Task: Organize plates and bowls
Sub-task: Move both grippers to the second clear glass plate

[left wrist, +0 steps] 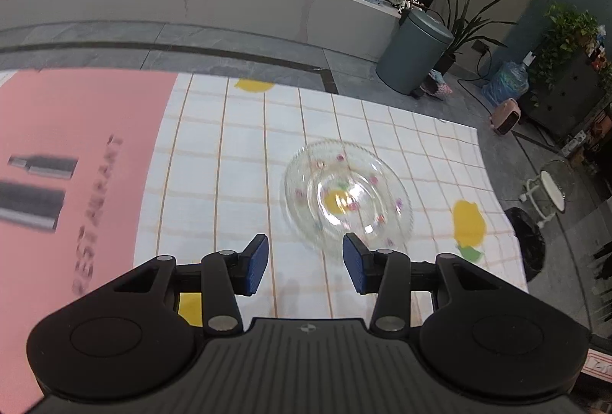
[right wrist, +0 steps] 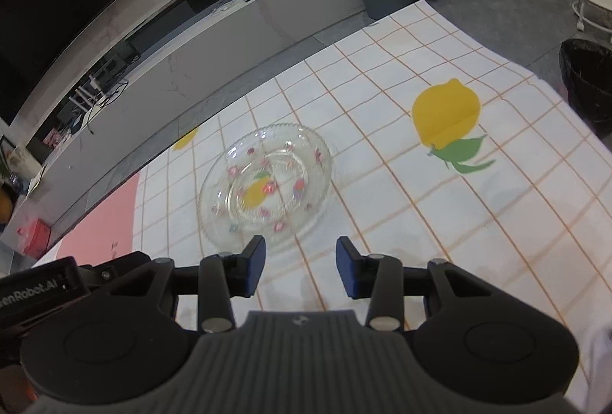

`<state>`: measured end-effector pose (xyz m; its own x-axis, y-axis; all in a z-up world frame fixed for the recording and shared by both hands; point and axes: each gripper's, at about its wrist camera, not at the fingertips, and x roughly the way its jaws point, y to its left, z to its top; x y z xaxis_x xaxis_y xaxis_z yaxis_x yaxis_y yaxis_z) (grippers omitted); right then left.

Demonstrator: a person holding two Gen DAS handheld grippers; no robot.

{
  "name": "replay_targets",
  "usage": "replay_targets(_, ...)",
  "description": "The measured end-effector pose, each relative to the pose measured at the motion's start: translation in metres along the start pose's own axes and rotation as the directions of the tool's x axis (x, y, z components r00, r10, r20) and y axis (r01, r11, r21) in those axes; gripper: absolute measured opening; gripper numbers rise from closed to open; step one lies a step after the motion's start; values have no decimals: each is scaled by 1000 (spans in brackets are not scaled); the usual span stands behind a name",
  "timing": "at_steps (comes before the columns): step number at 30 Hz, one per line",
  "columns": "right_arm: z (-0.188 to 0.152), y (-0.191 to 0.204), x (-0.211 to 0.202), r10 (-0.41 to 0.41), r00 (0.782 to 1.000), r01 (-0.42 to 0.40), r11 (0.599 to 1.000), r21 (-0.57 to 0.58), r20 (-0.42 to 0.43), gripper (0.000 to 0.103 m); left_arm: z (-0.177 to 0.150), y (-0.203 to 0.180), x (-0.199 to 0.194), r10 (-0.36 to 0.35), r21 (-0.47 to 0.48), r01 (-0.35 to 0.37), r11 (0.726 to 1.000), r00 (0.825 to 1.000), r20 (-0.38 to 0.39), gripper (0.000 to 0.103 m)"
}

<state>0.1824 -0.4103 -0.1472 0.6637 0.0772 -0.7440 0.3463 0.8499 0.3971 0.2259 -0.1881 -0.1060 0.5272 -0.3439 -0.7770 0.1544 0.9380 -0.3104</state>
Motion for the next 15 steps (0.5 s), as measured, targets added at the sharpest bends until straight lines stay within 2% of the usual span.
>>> replay_targets(4,10,-4,23,-9,1000,9,1000,30,0,40,12,9,26,-21,-22,20,1000,1000,-12,50)
replay_targets(8,17,-16,41,-42,999,41,996,80,11,40,19,21,48,10,-45,-11,999,1000,-12,50)
replay_targets(11,19,-24,52,-16,1000,14,993,121,16,40,22,31,61,11,-89,-12,996,1000,-12,50)
replay_targets(15,20,-24,61,-13,999,8,993,119,40,40,24,36,74,5,-113,-7,994,1000,-17,50)
